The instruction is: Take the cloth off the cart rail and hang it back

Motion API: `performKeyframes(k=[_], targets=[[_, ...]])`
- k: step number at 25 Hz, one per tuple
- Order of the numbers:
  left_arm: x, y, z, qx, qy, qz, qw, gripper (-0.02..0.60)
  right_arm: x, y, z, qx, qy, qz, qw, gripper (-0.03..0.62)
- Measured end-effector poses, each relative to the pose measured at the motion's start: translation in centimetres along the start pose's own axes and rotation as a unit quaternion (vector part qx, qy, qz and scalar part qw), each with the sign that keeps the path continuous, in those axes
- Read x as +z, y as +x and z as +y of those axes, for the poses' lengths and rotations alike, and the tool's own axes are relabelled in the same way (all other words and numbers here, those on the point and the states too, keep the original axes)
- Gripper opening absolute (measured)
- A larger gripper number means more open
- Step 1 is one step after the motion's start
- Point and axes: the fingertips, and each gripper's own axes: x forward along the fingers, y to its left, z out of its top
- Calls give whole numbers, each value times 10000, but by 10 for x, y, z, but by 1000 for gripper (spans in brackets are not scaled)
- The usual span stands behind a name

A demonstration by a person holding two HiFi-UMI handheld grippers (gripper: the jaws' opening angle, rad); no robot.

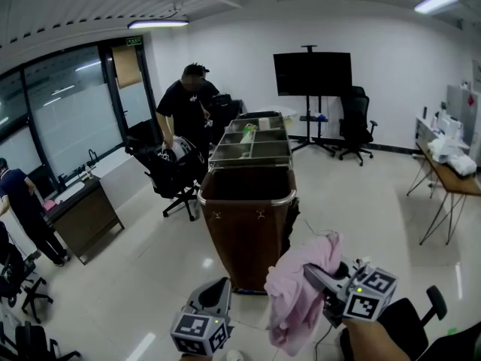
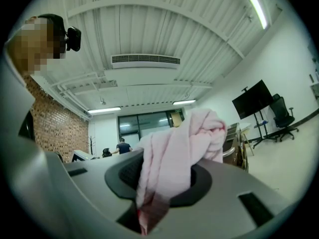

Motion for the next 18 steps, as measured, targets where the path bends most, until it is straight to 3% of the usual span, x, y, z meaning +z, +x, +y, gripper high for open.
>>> performKeyframes(k=[8, 18], targets=[[13, 35, 56, -66, 34, -97, 9999, 0, 12, 55, -10, -22, -89, -28, 10000, 124], [41, 102, 158, -307, 161, -228, 9991, 0, 49, 158, -38, -314, -471, -302, 9979, 124]])
